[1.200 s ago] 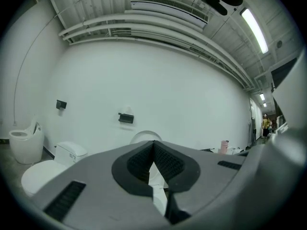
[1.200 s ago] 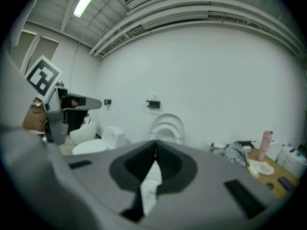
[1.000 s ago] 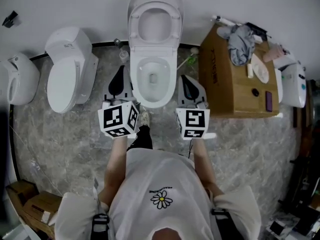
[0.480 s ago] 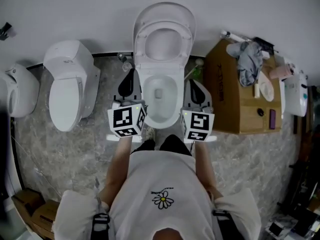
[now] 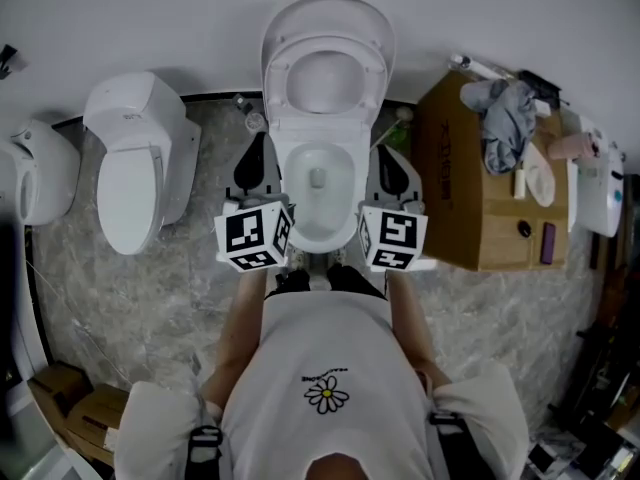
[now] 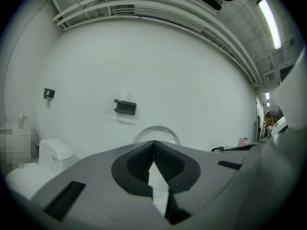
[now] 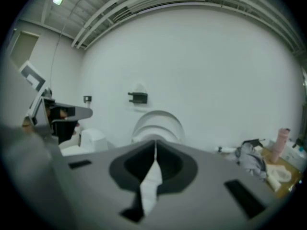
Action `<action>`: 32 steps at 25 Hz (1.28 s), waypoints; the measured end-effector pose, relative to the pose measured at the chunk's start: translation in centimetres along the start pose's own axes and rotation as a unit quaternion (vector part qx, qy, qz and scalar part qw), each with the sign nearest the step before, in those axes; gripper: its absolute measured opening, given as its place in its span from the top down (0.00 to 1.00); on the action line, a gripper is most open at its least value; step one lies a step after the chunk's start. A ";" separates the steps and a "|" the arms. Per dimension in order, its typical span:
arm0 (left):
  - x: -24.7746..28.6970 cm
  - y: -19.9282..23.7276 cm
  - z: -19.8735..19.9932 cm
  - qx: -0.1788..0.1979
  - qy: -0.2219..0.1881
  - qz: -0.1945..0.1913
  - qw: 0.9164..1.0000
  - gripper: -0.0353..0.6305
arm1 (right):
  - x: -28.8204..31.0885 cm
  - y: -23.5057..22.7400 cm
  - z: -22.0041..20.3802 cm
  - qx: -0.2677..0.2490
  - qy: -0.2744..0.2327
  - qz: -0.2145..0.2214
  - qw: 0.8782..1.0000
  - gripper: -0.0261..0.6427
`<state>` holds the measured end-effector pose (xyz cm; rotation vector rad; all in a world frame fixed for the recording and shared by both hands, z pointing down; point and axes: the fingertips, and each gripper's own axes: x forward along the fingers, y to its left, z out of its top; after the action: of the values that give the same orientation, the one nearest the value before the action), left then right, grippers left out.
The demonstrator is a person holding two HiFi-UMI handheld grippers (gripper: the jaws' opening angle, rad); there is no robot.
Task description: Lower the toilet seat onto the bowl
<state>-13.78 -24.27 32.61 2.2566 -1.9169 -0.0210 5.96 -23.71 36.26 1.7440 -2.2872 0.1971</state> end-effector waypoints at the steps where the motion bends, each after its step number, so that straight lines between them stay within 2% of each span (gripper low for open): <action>1: 0.2 0.1 0.0 0.000 0.001 0.003 1.000 0.91 | 0.3 0.0 -0.1 0.001 0.002 0.003 1.000 0.92; 5: 0.8 0.8 -0.6 0.004 0.013 0.012 1.000 0.91 | 1.0 -0.1 -0.6 0.003 0.012 0.008 1.000 0.92; 8: 2.1 0.9 -1.0 0.004 0.027 0.003 1.000 0.90 | 2.6 -0.3 -0.8 0.003 0.024 0.022 0.999 0.90; 10: 3.8 0.7 -1.0 0.007 0.037 -0.013 0.999 0.80 | 4.5 -0.7 -0.1 0.003 0.026 0.037 0.999 0.75; 11: 4.8 0.7 -0.9 0.007 0.042 -0.020 0.999 0.76 | 5.5 -1.0 0.5 0.006 0.023 0.042 0.999 0.71; 15: 9.6 0.9 -0.1 0.016 0.047 -0.029 0.998 0.73 | 10.3 -3.2 3.1 0.014 0.009 0.036 0.999 0.70; 19: 15.0 1.7 -0.7 0.029 0.065 -0.025 0.997 0.73 | 15.6 -5.3 3.6 -0.004 0.020 0.020 1.000 0.70; 25: 21.2 3.7 -3.9 0.038 0.101 -0.007 0.994 0.71 | 22.5 -7.2 0.3 -0.027 0.069 0.002 0.997 0.70; 28: 23.2 4.3 -5.3 0.054 0.115 -0.001 0.992 0.71 | 24.5 -7.4 -0.9 -0.055 0.085 -0.003 0.995 0.70; 32: 24.7 4.4 -7.0 0.078 0.132 -0.002 0.988 0.71 | 26.0 -7.6 -1.9 -0.069 0.093 -0.007 0.993 0.70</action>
<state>-13.07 -48.21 42.78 2.2258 -1.8296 0.4202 7.05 -49.38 45.07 1.6014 -2.1032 0.1856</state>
